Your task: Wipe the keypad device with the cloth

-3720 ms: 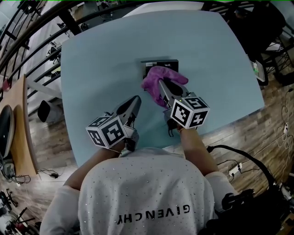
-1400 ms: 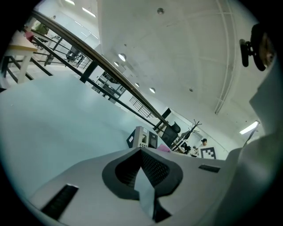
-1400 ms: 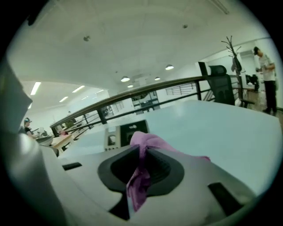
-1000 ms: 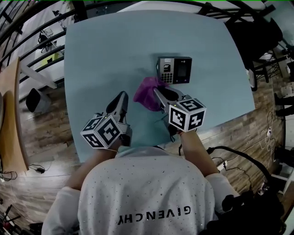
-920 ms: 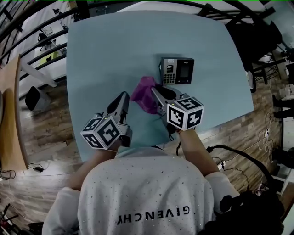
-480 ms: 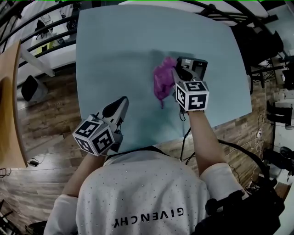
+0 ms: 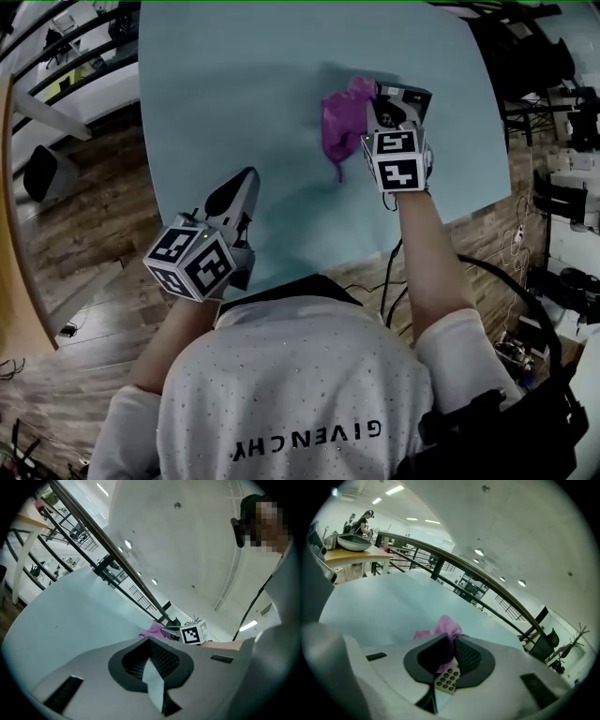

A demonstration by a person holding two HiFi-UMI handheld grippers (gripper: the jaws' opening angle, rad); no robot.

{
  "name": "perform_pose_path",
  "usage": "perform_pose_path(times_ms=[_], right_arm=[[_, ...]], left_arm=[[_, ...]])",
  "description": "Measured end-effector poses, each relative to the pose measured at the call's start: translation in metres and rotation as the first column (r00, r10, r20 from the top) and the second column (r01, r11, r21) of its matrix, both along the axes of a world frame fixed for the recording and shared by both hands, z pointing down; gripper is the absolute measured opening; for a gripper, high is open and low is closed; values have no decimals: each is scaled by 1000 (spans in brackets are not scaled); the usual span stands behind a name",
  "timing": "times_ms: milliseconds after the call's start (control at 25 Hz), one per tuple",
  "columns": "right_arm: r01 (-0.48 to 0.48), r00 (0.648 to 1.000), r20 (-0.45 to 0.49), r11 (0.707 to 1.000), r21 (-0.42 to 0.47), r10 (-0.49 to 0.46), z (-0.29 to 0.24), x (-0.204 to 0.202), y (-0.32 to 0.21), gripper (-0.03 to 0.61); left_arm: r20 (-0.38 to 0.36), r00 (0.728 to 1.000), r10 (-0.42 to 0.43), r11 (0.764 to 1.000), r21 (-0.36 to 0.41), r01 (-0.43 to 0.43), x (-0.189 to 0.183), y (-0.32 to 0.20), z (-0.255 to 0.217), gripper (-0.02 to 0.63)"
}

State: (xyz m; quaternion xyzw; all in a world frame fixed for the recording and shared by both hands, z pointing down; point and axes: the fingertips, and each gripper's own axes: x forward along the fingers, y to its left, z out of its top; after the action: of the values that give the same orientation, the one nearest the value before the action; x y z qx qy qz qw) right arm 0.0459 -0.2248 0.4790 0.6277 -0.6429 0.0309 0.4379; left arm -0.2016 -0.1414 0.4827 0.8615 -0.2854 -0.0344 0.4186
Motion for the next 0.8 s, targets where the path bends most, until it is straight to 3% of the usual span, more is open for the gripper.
perform_pose_path(times_ms=[280, 800], right_arm=[[-23, 1000, -16, 1000, 7, 23, -5, 10, -7, 49], [-209, 972, 110, 978, -18, 210, 9, 33, 32, 49]], left_arm=[[-13, 999, -44, 999, -2, 44, 3, -5, 0, 5], [-25, 996, -91, 993, 68, 93, 6, -24, -24, 5]])
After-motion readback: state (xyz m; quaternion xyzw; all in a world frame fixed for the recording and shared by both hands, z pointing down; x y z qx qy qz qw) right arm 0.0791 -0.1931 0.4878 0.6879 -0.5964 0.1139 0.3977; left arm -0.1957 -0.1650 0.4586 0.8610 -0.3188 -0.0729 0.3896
